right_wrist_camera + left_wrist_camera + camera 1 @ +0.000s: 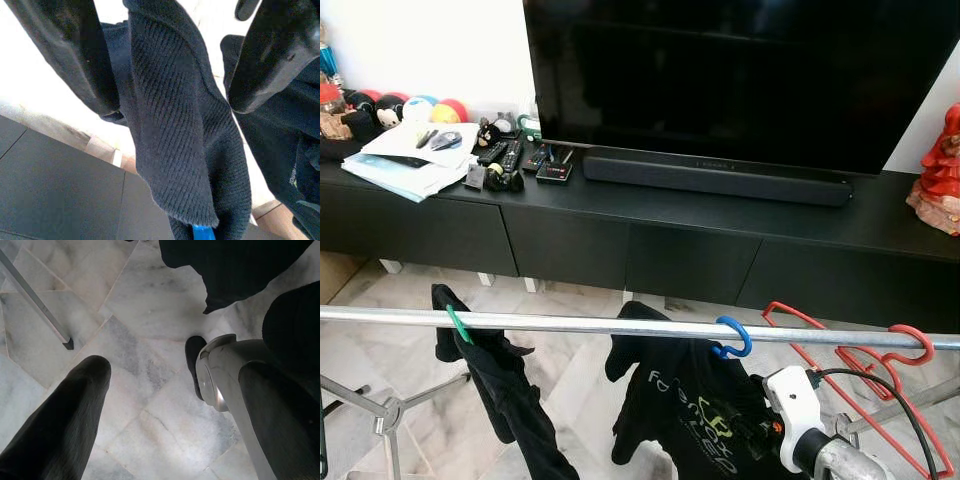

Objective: Hang hanger

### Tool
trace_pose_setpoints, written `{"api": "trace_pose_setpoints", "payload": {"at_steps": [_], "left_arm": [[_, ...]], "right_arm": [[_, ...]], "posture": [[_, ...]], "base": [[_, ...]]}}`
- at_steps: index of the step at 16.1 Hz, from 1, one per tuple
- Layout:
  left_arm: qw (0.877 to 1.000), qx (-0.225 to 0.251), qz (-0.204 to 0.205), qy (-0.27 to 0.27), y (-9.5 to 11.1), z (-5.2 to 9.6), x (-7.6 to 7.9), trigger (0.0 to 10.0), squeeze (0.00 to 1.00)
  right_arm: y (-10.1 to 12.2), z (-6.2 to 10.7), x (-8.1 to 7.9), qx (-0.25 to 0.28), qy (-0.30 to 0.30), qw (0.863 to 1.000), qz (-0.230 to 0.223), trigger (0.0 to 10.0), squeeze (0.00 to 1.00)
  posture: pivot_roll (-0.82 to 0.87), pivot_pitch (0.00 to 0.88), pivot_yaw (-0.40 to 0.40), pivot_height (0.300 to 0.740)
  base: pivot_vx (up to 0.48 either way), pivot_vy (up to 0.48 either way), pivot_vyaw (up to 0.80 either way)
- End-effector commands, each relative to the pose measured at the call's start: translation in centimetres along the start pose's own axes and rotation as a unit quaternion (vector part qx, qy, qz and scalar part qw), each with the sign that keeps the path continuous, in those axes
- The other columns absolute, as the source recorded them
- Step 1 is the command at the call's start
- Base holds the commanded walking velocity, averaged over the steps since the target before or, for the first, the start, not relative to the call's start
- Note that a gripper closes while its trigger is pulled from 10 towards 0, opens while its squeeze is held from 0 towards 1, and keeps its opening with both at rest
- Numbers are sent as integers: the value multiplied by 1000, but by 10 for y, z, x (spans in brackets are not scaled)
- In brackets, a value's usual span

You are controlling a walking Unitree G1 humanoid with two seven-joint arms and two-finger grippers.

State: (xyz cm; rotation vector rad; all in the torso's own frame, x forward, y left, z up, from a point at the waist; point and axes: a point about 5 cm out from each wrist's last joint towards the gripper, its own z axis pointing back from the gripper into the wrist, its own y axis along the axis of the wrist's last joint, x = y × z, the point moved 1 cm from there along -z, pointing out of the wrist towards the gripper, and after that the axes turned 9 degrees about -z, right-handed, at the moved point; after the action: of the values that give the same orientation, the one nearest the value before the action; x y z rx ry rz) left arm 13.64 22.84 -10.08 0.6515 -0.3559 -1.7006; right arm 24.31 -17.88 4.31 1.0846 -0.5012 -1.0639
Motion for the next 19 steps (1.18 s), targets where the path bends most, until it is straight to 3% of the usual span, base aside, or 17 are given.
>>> {"api": "trace_pose_setpoints", "payload": {"at_steps": [1, 13, 19], "left_arm": [[1000, -14, -11, -5, -8, 3, 0, 10000, 0], [1000, -21, -15, -9, -9, 2, 3, 10000, 0], [999, -25, -19, -6, -11, 3, 1, 10000, 0]], "right_arm": [[-2, -2, 0, -4, 1, 1000, 3, 0, 0], [-7, -7, -6, -6, 5, 1000, 16, 0, 0], [-6, -4, 5, 29, -83, 996, -8, 0, 0]], "posture": [[-74, 89, -43, 721], [-70, 68, -40, 721], [-70, 59, -37, 721]], "base": [[0, 0, 0], [0, 0, 0], [0, 0, 0]]}}
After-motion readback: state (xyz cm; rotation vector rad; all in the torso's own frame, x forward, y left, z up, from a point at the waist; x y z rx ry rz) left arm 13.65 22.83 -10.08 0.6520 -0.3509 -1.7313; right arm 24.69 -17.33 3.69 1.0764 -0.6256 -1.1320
